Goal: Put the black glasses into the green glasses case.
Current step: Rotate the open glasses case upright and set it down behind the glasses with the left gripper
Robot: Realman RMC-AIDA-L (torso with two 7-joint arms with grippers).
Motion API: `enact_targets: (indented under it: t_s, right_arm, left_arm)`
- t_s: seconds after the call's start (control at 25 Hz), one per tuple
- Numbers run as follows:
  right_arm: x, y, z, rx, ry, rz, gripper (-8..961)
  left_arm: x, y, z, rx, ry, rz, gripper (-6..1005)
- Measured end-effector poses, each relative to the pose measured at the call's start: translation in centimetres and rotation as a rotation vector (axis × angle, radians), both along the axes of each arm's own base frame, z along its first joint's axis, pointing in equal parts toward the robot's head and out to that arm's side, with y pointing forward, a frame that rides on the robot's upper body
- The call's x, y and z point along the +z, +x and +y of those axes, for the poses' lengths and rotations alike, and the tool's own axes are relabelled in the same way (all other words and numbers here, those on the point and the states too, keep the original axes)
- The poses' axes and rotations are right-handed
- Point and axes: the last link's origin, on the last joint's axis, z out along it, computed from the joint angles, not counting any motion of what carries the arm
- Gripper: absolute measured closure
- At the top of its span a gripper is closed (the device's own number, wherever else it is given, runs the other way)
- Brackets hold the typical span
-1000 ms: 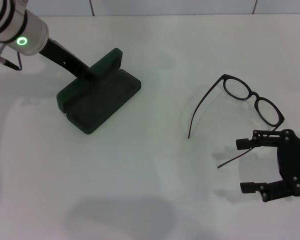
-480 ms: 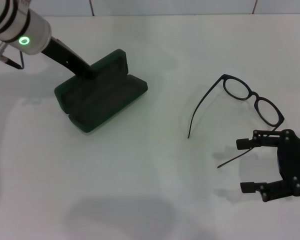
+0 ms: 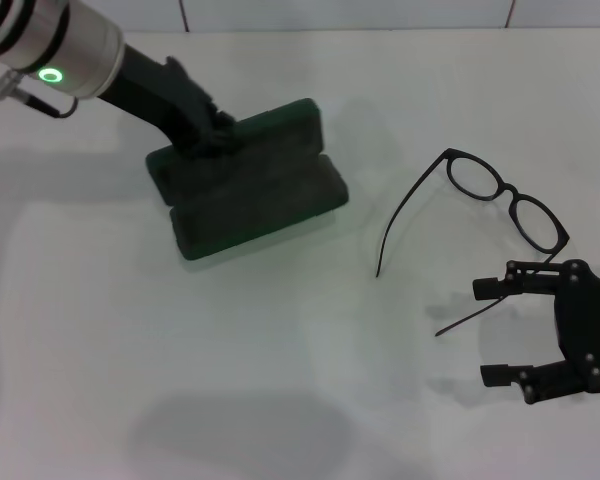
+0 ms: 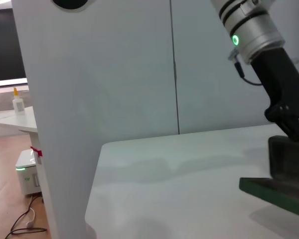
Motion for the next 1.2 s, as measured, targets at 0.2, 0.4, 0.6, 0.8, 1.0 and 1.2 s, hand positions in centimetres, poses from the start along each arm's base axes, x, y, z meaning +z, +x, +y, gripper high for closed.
enact_targets:
  t_s: [0.2,0.4,0.6,0.8,1.0,1.2]
  right_arm:
    - [0.0,0.0,0.0,0.001,0.0,0.0,121]
    - [0.0,0.0,0.0,0.001,-0.001,0.001,121]
    - [-0.2,-0.1,-0.1,0.001,-0.003,0.004,122]
    - [-0.3,-0.1,-0.1,0.001,-0.005,0.005,122]
    - [-0.4,-0.1,-0.1,0.004,-0.008,0.0,122]
    - [-0.4,-0.1,-0.1,0.002,-0.004,0.0,123]
  left_arm:
    - [-0.9,0.8,-0.2,-0.16,-0.043,0.016,790]
    - [-2.1,1.1,-0.6,-0.283,-0.068,0.035,783]
    - [-2.9,0.8,-0.6,-0.311,-0.068,0.08,775]
    - [-3.5,0.3,-0.6,-0.315,-0.055,0.103,768]
    - [-3.6,0.2,-0.5,-0.304,-0.03,0.097,760]
    - [-3.6,-0.2,-0.7,-0.294,-0.017,0.073,752]
